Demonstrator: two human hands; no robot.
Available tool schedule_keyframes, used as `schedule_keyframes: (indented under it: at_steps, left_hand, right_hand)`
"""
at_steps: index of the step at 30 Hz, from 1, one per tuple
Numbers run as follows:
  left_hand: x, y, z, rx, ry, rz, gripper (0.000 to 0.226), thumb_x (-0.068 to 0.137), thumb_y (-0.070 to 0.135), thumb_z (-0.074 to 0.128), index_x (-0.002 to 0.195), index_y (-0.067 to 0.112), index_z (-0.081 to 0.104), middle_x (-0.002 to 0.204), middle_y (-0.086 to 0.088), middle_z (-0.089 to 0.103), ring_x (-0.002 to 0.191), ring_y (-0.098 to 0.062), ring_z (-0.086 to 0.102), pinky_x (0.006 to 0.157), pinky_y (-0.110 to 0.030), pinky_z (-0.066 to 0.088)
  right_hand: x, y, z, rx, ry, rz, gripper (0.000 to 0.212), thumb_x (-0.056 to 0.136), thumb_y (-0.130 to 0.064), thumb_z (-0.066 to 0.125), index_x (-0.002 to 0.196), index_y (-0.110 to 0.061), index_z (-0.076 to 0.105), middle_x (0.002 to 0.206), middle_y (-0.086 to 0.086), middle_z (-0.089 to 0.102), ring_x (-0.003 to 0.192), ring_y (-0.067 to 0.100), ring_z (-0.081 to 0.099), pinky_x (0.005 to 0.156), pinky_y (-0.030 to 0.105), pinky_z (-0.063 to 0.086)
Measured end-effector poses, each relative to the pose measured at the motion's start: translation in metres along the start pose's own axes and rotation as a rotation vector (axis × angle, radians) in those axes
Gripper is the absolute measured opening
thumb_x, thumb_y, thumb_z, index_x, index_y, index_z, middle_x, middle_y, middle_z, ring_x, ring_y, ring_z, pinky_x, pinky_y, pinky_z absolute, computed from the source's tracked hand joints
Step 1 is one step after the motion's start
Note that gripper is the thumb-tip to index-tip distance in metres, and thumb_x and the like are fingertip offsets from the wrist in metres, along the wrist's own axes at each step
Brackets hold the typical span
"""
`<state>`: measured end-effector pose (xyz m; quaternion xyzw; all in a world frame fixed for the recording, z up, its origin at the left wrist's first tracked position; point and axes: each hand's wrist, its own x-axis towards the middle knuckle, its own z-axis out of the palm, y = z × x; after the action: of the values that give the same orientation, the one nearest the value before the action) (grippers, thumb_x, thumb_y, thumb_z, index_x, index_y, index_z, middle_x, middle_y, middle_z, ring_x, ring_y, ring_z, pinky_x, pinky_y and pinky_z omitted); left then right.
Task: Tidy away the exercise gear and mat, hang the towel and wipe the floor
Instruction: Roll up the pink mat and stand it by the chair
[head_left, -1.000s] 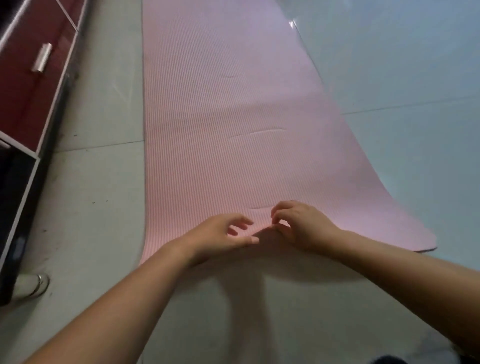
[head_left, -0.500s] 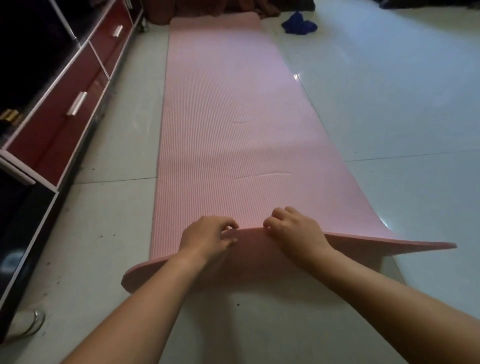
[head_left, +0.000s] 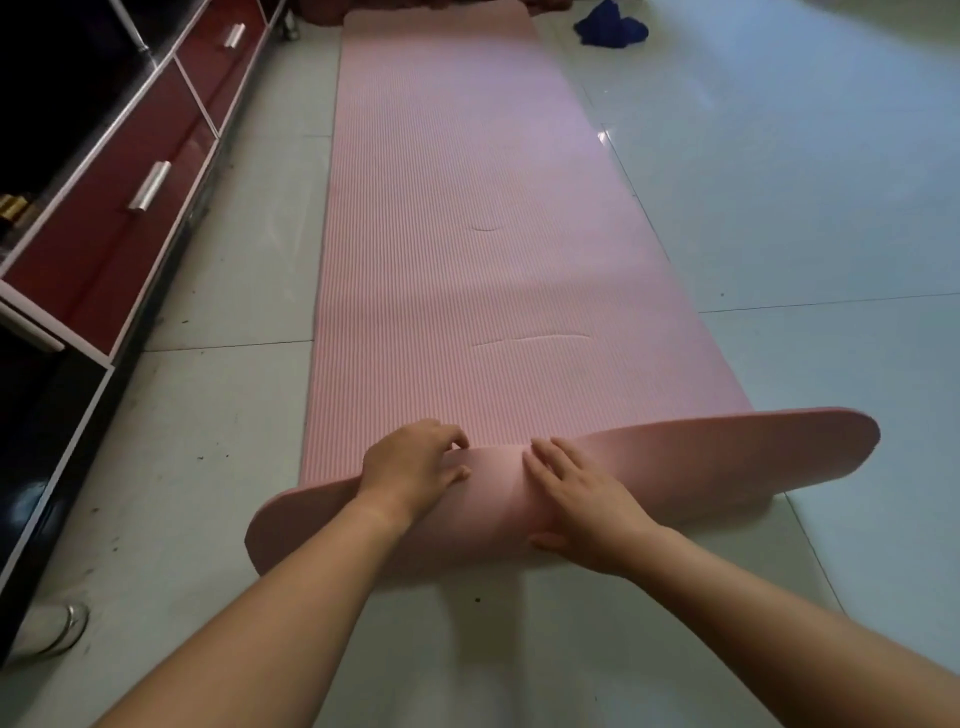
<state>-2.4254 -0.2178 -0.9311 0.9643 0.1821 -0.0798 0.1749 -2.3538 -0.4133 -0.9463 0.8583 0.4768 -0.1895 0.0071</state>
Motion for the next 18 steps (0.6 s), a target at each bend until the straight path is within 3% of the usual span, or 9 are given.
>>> schedule_keyframes:
  at_steps: [3,5,7,10,14,18]
  left_hand:
    - [-0.001,0.000,0.005,0.002,0.021,0.016,0.025,0.088,0.039,0.056,0.113,0.034,0.060,0.116,0.008,0.058,0.107,-0.016,0.053,0.079,-0.030,0.045]
    - [-0.004,0.001,0.008,0.055,0.063,0.056,0.033,0.089,0.037,0.054,0.122,0.033,0.054,0.126,0.008,0.053,0.114,-0.017,0.048,0.093,-0.035,0.039]
    - [-0.012,0.003,0.010,0.098,0.067,0.053,0.046,0.088,0.039,0.054,0.133,0.035,0.044,0.137,0.008,0.043,0.126,-0.016,0.039,0.110,-0.045,0.021]
    - [-0.023,0.008,0.021,0.184,0.008,0.057,0.056,0.088,0.047,0.049,0.140,0.039,0.029,0.148,0.007,0.024,0.138,-0.015,0.020,0.111,-0.059,0.001]
    - [-0.026,0.001,0.038,0.212,-0.151,0.075,0.073,0.083,0.059,0.050,0.144,0.039,0.015,0.156,0.006,0.006,0.143,-0.016,0.005,0.112,-0.057,0.002]
    - [-0.021,-0.005,0.045,0.190,-0.215,0.101,0.079,0.081,0.055,0.058,0.145,0.038,0.015,0.155,0.008,0.014,0.142,-0.014,0.012,0.113,-0.052,0.011]
  right_hand:
    - [0.008,0.001,0.002,-0.035,-0.005,-0.023,0.089,0.084,-0.047,0.059,0.147,-0.010,0.009,0.155,0.007,0.010,0.141,0.026,0.009,0.115,0.033,0.010]
    - [0.013,0.004,-0.001,-0.029,0.007,-0.032,0.086,0.084,-0.046,0.060,0.146,-0.009,0.013,0.153,0.008,0.016,0.139,0.027,0.016,0.114,0.033,0.014]
    - [0.019,0.008,-0.005,0.012,0.023,-0.022,0.085,0.082,-0.045,0.062,0.145,-0.010,0.017,0.153,0.010,0.017,0.138,0.026,0.018,0.113,0.032,0.017]
    - [0.023,0.013,-0.009,0.082,0.041,0.006,0.086,0.081,-0.046,0.064,0.145,-0.013,0.017,0.155,0.009,0.008,0.141,0.024,0.015,0.111,0.030,0.021]
    - [0.026,0.019,-0.010,0.087,0.048,-0.018,0.078,0.081,-0.049,0.063,0.141,-0.016,0.027,0.148,0.007,0.021,0.133,0.023,0.026,0.104,0.030,0.028]
    - [0.023,0.021,-0.001,0.082,0.050,-0.054,0.075,0.080,-0.051,0.062,0.140,-0.016,0.035,0.148,0.005,0.030,0.134,0.022,0.029,0.109,0.033,0.028]
